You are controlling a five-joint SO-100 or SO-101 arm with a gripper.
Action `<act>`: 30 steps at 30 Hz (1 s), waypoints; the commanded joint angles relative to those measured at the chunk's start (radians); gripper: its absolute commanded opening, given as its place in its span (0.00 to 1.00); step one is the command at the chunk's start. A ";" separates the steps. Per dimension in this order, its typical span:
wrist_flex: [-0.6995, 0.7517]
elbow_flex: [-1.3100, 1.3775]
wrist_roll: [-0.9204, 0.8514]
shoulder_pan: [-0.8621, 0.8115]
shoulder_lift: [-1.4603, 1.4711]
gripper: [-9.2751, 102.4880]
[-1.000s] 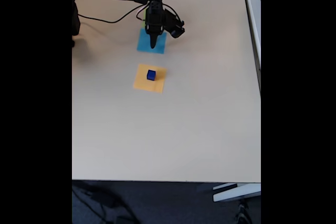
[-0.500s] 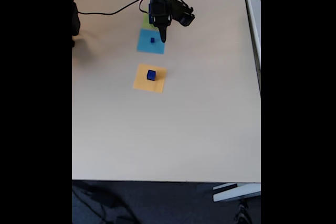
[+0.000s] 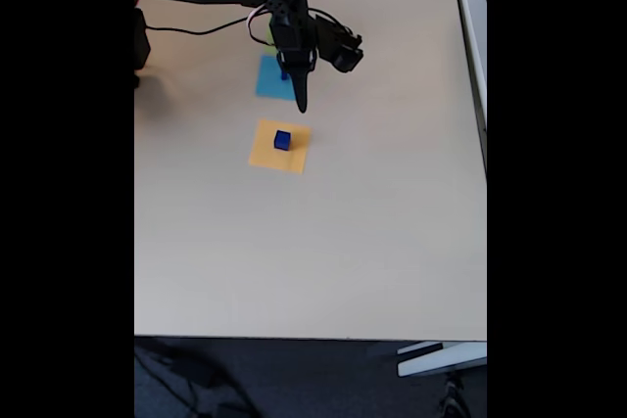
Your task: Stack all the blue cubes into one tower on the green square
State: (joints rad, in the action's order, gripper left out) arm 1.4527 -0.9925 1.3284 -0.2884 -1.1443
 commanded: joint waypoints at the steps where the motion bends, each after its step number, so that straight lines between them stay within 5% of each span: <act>1: -0.005 0.049 -0.014 -0.043 -0.041 0.41; 30: -0.176 -0.061 -0.101 -0.158 0.123 0.37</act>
State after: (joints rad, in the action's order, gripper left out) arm 1.3039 -1.0324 1.2364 -0.4418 -0.9679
